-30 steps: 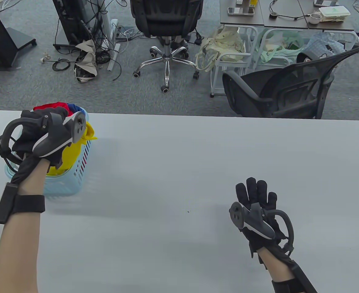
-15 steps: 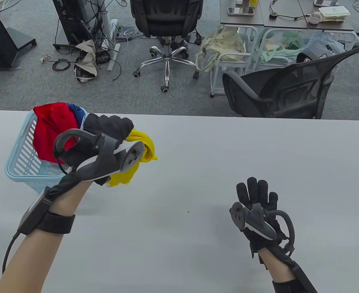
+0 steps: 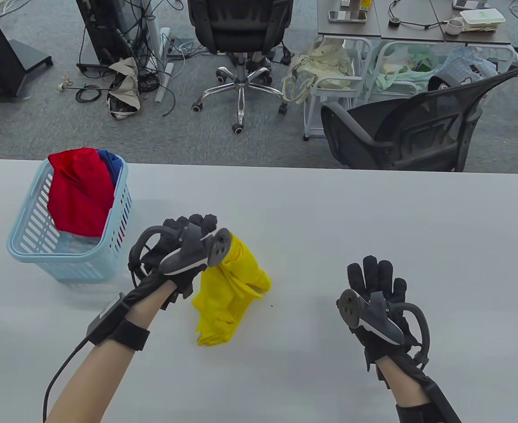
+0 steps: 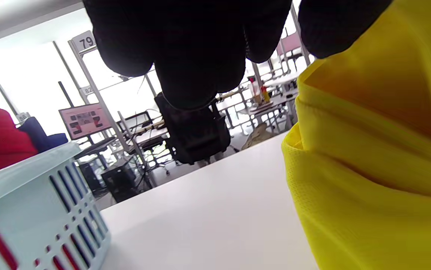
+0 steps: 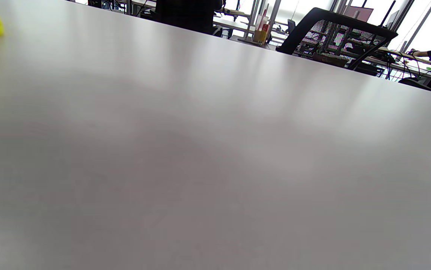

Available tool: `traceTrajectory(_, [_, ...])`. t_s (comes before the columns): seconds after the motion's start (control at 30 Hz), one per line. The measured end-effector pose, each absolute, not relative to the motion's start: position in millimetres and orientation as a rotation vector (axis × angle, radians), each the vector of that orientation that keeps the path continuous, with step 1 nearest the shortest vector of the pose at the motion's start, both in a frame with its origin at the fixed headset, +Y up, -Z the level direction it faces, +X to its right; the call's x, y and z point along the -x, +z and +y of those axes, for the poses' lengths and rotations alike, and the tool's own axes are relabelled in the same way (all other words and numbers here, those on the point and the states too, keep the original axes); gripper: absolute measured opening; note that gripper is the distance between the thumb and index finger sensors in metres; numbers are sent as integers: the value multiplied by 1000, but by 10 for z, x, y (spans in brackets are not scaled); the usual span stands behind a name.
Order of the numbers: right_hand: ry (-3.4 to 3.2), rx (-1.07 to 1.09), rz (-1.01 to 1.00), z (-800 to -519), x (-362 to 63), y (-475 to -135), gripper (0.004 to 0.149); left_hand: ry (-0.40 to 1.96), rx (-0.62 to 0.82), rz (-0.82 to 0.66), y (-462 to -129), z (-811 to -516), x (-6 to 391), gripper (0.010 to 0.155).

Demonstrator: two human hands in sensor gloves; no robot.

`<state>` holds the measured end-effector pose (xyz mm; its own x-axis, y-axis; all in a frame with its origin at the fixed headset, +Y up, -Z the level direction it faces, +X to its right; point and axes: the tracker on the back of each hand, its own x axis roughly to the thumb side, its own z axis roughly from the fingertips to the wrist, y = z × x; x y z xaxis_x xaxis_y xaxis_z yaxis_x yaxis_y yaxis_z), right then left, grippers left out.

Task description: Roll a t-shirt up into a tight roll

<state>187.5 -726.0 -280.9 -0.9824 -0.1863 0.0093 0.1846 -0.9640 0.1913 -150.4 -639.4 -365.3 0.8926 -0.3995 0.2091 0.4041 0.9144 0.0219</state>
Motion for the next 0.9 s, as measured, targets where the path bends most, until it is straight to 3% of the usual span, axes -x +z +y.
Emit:
traceTrajectory(0.07, [-2938, -6, -301, -7284, -1868, -2820, 79, -379, 150, -258, -3627, -6758, 1527, 68])
traceTrajectory(0.17, [-2933, 11, -328, -7324, -1841, -2829, 79, -229, 478, -260, -3581, -7312, 1516, 82])
traceTrajectory(0.23, [-2934, 27, -346, -7344, -1819, -2827, 79, -233, 546, -288, -3529, -7584, 1489, 89])
traceTrajectory(0.27, [-2940, 40, -355, -7351, -1802, -2822, 79, -227, 514, -319, -3461, -7700, 1459, 90])
traceTrajectory(0.33, [-2952, 72, -369, -7356, -1757, -2815, 79, -166, 417, -412, -3324, -7727, 1376, 90])
traceTrajectory(0.4, [-2964, 118, -382, -7357, -1691, -2805, 80, -98, 438, -488, -3182, -7715, 1257, 90])
traceTrajectory(0.53, [-3058, 408, -535, -7368, -1426, -2715, 88, -77, 313, -597, -2847, -7675, 989, 90])
traceTrajectory(0.63, [-3030, 506, -525, -7391, -1208, -2652, 84, -73, 343, -672, -2749, -7655, 912, 89])
traceTrajectory(0.77, [-2927, 457, -359, -7433, -1066, -2714, 47, -171, 315, -591, -2789, -7593, 1033, 76])
traceTrajectory(0.9, [-3010, 229, -334, -7381, -1277, -2822, 45, -305, 364, -477, -2829, -7681, 1224, 66])
